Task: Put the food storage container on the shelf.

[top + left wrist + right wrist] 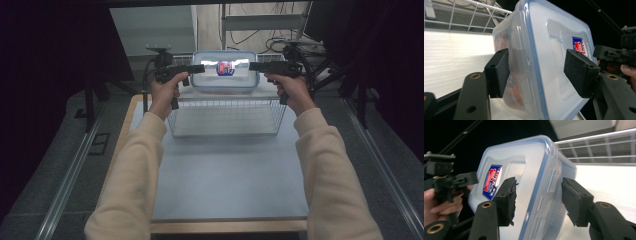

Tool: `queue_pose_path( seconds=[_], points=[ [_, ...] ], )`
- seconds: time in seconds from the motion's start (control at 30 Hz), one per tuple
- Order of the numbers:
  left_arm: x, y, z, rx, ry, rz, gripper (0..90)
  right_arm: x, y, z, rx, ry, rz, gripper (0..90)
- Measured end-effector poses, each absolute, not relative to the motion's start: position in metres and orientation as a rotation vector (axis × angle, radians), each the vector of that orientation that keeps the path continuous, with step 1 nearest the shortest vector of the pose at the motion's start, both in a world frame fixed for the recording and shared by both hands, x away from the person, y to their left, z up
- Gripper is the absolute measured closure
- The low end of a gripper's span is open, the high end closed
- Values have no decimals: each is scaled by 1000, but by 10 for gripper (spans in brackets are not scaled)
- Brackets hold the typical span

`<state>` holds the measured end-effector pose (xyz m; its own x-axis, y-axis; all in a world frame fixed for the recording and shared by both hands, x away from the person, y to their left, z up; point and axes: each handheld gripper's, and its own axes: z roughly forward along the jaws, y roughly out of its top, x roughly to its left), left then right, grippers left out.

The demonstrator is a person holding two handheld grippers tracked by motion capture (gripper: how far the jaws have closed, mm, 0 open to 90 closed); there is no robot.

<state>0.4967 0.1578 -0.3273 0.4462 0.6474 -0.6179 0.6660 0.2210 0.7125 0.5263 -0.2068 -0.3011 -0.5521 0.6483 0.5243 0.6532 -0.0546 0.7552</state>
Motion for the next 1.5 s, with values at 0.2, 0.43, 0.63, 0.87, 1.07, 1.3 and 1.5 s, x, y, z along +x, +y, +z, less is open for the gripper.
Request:
queue_pose_path(
  seconds=[0.2, 0.43, 0.63, 0.87, 1.07, 1.3, 1.5],
  points=[
    [511, 157, -340, 1419, 1262, -80, 329, 528, -197, -304, -1610, -2237, -1693, 420],
    [507, 155, -336, 1414, 1258, 7, 201, 518, -194, -303, -1668, -2296, -1746, 372],
    [484, 162, -322, 1434, 1208, 87, 185, 503, -208, -297, -1585, -2341, -1819, 370],
    [446, 171, -320, 1490, 1132, 159, 189, 480, -218, -294, -1459, -2405, -1827, 328],
    [414, 179, -328, 1520, 1082, 149, 193, 458, -223, -298, -1336, -2475, -1809, 298],
    [368, 180, -349, 1558, 984, 148, 193, 420, -226, -314, -1198, -2542, -1814, 287],
    [328, 183, -385, 1571, 961, 124, 199, 380, -233, -344, -1098, -2549, -1852, 283]
  ],
)
